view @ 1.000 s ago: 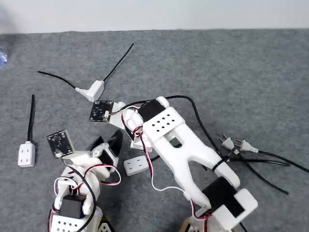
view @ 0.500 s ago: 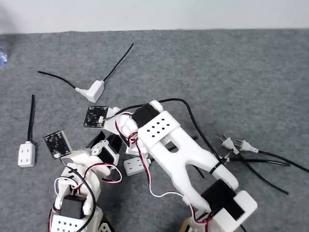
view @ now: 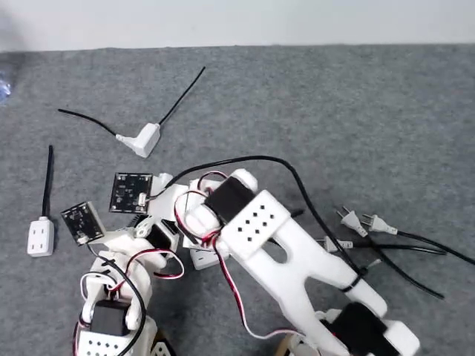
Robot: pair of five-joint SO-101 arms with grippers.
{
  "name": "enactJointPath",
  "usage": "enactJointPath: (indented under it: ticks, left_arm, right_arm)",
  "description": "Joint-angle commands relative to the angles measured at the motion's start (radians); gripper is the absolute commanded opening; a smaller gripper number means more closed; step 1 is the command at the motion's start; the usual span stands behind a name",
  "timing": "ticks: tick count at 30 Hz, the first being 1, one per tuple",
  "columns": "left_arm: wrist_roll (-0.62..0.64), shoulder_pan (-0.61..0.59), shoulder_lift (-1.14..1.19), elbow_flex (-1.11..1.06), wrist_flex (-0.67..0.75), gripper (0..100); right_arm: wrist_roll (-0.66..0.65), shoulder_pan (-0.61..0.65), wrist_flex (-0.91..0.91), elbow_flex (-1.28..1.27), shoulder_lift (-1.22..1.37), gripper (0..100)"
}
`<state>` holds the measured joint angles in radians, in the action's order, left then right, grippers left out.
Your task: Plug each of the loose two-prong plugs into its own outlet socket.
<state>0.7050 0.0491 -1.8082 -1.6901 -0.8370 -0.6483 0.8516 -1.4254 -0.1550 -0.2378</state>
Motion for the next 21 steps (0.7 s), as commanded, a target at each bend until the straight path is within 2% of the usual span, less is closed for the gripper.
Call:
enactJointPath:
  ticks: [1, 21]
  left_arm:
    - [0.003, -0.006, -0.012, 0.008, 0.000, 22]
    - [0.002, -0.002, -0.012, 0.008, 0.000, 22]
  right_arm:
    - [0.008, 0.016, -0.015, 0.049, -0.093, 0.8]
    - [0.023, 0.016, 0.022, 0.049, -0.188, 0.8]
